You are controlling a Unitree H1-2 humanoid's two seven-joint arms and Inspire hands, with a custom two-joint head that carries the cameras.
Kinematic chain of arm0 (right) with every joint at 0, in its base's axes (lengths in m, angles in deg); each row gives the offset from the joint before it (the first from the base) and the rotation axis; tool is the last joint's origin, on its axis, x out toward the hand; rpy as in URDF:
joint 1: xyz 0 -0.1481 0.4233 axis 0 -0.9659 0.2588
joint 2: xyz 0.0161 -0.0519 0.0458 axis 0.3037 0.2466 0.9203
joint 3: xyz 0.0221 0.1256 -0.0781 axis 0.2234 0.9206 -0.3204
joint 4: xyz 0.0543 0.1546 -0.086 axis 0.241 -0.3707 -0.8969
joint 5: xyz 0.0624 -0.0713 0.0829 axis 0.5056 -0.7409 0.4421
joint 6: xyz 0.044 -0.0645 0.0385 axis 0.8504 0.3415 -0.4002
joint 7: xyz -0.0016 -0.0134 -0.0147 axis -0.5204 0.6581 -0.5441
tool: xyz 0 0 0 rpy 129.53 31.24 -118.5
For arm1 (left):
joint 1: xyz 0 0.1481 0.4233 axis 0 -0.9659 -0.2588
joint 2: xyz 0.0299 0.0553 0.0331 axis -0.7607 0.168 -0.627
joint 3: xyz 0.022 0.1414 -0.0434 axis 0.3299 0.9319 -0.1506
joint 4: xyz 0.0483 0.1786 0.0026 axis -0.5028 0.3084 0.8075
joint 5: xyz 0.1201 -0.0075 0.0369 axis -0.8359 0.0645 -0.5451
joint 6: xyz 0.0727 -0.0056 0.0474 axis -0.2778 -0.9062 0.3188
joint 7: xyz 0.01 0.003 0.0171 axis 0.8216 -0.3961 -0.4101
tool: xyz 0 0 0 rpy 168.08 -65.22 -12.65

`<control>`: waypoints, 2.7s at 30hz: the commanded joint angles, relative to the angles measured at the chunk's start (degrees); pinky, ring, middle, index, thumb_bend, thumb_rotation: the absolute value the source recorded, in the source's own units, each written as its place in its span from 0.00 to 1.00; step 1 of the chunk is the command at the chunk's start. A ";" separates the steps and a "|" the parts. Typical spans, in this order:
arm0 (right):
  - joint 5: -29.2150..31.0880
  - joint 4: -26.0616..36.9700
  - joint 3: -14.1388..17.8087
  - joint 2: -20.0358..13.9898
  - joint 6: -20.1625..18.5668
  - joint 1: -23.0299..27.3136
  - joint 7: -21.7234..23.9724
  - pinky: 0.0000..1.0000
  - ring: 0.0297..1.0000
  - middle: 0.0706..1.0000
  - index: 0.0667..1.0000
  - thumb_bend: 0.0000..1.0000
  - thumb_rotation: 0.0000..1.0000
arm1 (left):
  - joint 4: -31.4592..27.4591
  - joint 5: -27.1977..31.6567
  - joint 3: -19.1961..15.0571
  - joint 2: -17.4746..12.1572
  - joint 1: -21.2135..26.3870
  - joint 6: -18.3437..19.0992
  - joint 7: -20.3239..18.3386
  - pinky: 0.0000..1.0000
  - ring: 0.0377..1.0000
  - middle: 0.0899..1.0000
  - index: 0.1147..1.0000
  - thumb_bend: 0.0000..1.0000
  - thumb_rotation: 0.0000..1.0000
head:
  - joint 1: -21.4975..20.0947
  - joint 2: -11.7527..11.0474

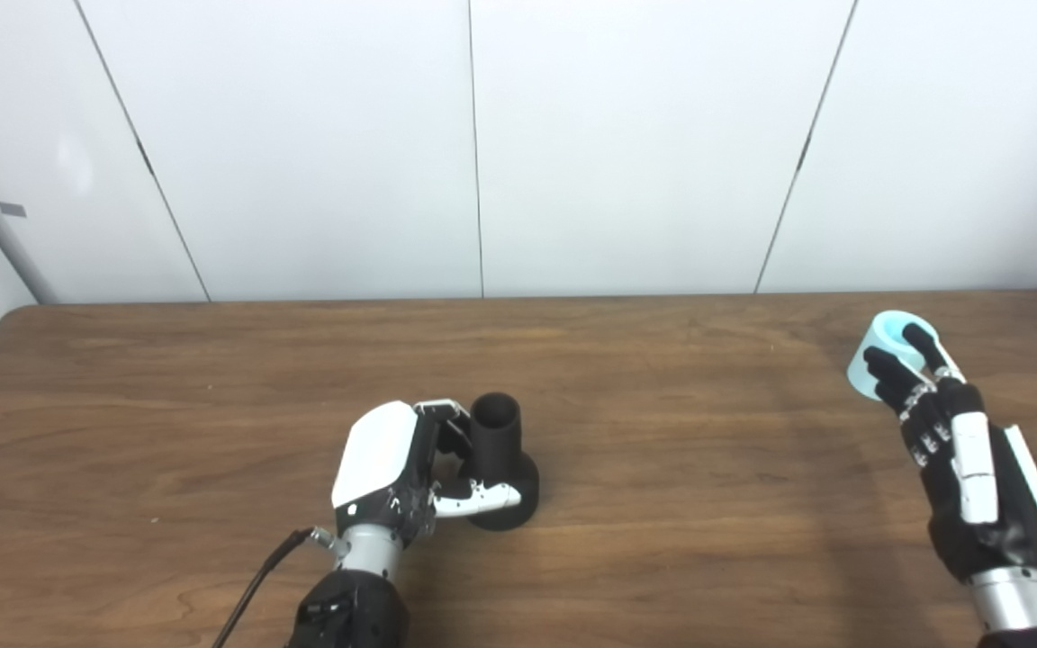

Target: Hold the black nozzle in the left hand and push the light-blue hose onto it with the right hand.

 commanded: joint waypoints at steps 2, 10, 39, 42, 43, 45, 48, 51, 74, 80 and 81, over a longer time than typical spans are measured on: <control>-0.37 2.25 0.72 -1.68 1.12 2.00 0.01 0.93 0.88 0.79 0.90 0.58 0.95 | -1.00 -1.74 0.52 0.38 -0.78 -0.48 -0.56 0.50 0.56 0.46 0.41 0.52 0.00 | -0.10 0.24; -3.51 4.70 0.93 -3.81 -0.65 4.08 -0.25 0.91 0.88 0.80 0.89 0.55 0.94 | -1.35 -3.61 0.54 0.85 -2.94 -1.75 -0.40 0.41 0.50 0.41 0.43 0.53 0.00 | -1.15 0.83; -47.50 -12.48 -13.07 -27.47 -15.36 24.92 7.87 0.84 0.92 0.90 0.85 0.87 0.25 | -0.98 0.84 -4.66 -3.34 -3.60 -8.69 -4.83 0.43 0.52 0.42 0.43 0.52 0.00 | -23.04 -0.98; -50.40 -14.01 -16.59 -29.12 -18.23 27.88 11.99 0.89 0.99 0.95 0.91 0.90 0.27 | -1.02 1.00 -5.00 -3.66 -3.64 -8.95 -5.12 0.43 0.52 0.44 0.42 0.52 0.00 | -24.04 -0.98; -51.15 -14.67 -17.49 -29.38 -18.66 28.82 12.77 0.91 0.99 0.96 0.93 0.90 0.27 | -1.04 0.96 -5.04 -3.76 -3.61 -8.90 -5.31 0.43 0.52 0.44 0.42 0.52 0.00 | -24.18 -0.90; -52.69 -16.18 -18.83 -29.51 -19.30 30.48 13.45 0.93 1.00 0.96 0.93 0.93 0.27 | -1.05 0.79 -5.05 -3.88 -3.58 -8.83 -5.65 0.42 0.52 0.44 0.42 0.52 0.00 | -24.16 -0.90; -54.08 -18.84 -20.41 -29.45 -19.82 32.76 14.32 0.94 1.00 0.95 0.93 0.95 0.25 | -1.12 0.62 -5.00 -3.92 -3.61 -9.01 -5.94 0.45 0.54 0.43 0.42 0.52 0.00 | -24.23 -0.88; -55.67 -21.72 -22.44 -29.66 -19.49 34.80 15.42 0.92 0.98 0.92 0.92 0.95 0.25 | -1.47 0.50 -4.97 -3.78 -3.63 -8.75 -6.38 0.47 0.56 0.43 0.42 0.52 0.00 | -24.23 -0.68; -59.20 -32.22 -29.67 -30.80 -18.67 38.05 17.07 0.84 0.88 0.79 0.80 0.96 0.26 | -1.26 0.24 -5.01 -3.23 -3.87 -8.87 -6.26 0.47 0.55 0.43 0.43 0.52 0.00 | -23.08 -0.08; -59.14 -32.67 -29.61 -31.02 -17.37 37.73 16.39 0.81 0.84 0.72 0.73 0.94 0.25 | -1.52 0.25 -4.99 -3.06 -3.95 -8.32 -6.72 0.47 0.56 0.43 0.42 0.52 0.00 | -23.14 0.14; -59.12 -32.63 -29.60 -31.00 -17.39 37.76 16.51 0.81 0.82 0.70 0.72 0.93 0.24 | -1.53 0.22 -4.97 -3.03 -3.96 -8.19 -6.79 0.47 0.56 0.43 0.43 0.52 0.00 | -23.14 0.14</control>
